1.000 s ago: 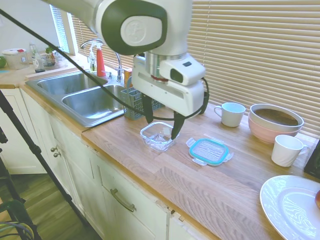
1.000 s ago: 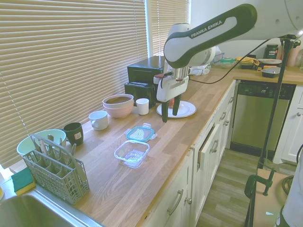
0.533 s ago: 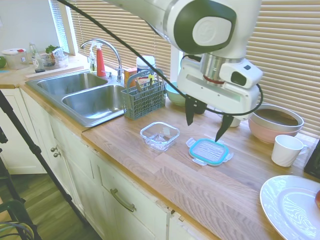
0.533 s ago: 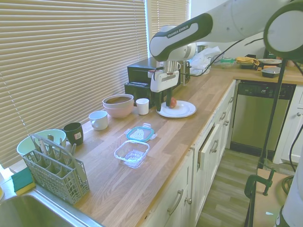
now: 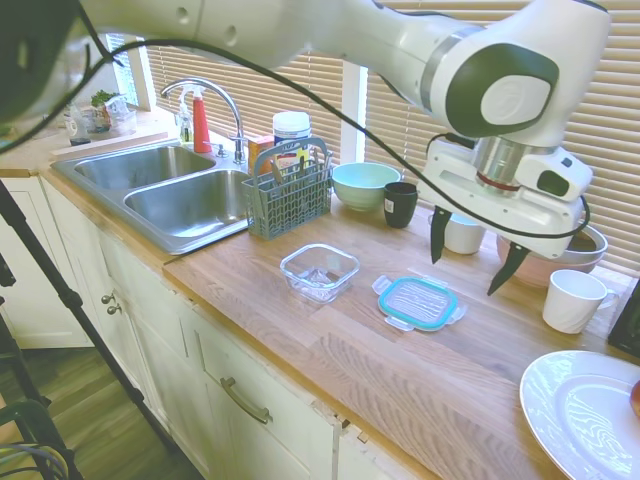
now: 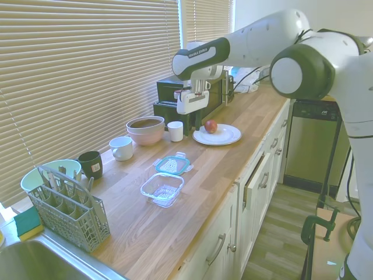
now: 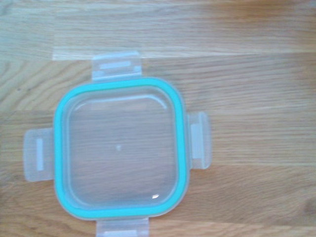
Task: Cover the lid of the food container
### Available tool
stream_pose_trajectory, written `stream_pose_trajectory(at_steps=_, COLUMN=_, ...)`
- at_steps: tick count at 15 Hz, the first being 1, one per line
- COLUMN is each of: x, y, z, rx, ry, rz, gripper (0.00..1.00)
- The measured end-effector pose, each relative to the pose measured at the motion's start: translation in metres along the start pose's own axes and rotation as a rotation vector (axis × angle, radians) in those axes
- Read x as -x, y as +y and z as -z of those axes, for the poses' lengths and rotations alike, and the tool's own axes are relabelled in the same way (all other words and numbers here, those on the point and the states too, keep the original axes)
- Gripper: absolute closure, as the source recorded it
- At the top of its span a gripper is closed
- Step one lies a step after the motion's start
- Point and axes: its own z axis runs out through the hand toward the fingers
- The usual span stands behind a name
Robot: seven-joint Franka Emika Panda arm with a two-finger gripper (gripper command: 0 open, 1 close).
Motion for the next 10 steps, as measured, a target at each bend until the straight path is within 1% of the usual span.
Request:
stream_pose_trajectory(at_steps=5, x=-0.025, y=-0.015, z=-0.024, rx=0.005, ry=-0.026, rz=0.014, gripper=0.0)
stream_pose_trajectory(at_steps=10, x=-0.034, y=-0.027, z=-0.068, rx=0.015, ry=-0.078, rz=0.027, gripper=0.0)
